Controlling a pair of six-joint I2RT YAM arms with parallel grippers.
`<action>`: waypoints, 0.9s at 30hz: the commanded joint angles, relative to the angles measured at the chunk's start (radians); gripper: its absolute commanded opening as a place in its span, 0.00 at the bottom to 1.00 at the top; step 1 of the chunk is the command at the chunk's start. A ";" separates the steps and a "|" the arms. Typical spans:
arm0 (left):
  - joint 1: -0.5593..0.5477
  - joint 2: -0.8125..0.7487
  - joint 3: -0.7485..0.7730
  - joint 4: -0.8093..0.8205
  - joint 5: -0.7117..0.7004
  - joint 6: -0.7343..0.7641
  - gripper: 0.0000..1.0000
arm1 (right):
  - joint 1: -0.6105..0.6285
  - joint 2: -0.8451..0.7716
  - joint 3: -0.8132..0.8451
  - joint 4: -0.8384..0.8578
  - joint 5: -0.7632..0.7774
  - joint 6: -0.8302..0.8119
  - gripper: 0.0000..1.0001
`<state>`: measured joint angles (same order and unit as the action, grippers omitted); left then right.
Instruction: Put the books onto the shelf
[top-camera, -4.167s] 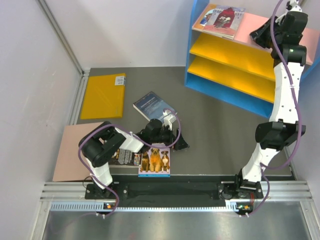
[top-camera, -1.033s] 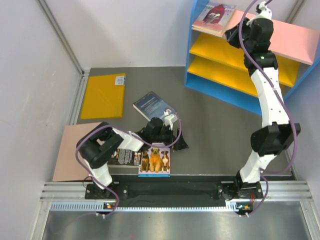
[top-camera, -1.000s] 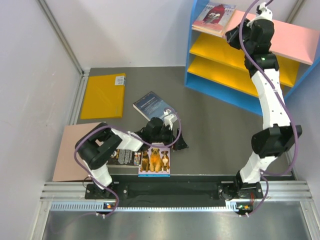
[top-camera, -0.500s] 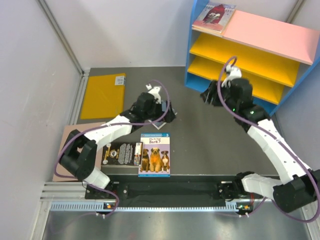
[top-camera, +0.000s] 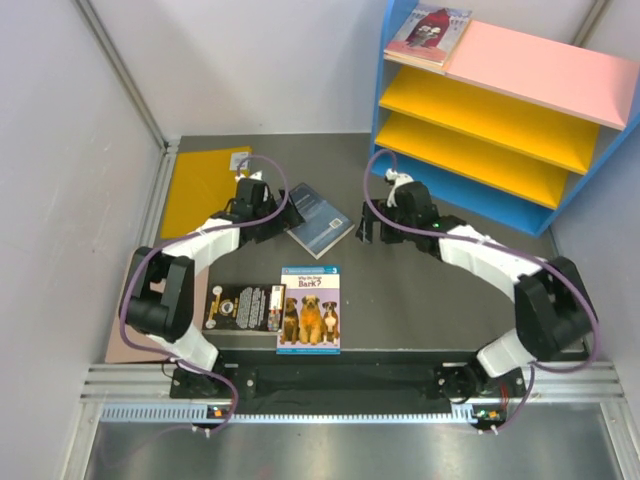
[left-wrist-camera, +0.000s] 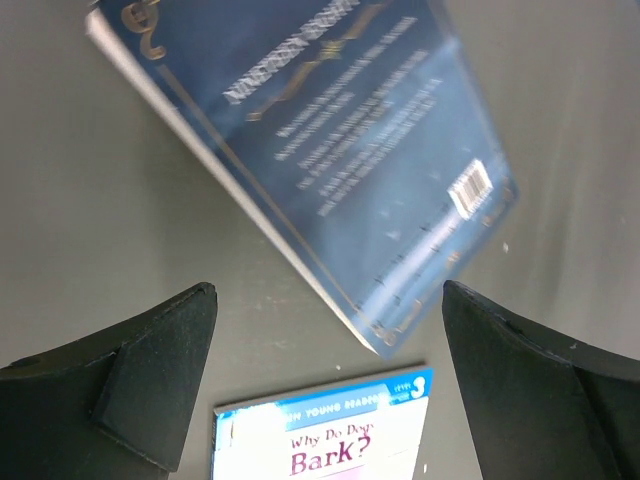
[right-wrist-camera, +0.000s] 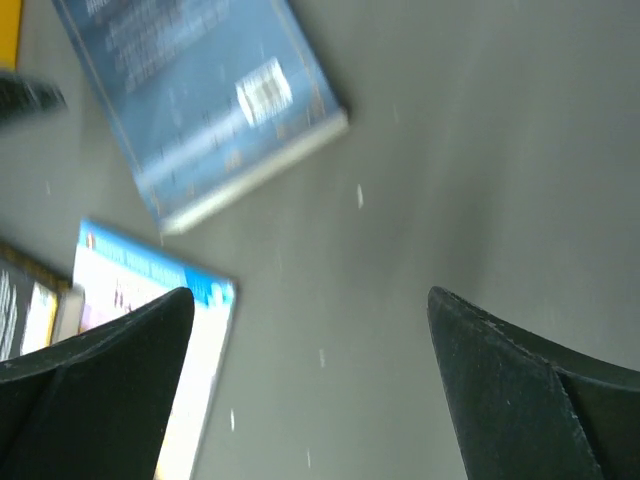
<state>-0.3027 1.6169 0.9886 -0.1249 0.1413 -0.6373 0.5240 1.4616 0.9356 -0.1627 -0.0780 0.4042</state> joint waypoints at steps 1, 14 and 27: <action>0.019 0.055 -0.004 0.022 0.023 -0.081 0.98 | 0.010 0.193 0.194 0.117 0.004 -0.028 0.97; 0.040 0.163 -0.025 0.272 0.118 -0.171 0.90 | 0.010 0.493 0.473 0.100 0.055 0.010 0.92; 0.039 0.179 0.018 0.252 0.115 -0.157 0.88 | 0.031 0.545 0.494 0.037 -0.095 0.053 0.00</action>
<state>-0.2680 1.7985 0.9798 0.0891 0.2634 -0.7948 0.5293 2.0071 1.3754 -0.0860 -0.1459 0.4641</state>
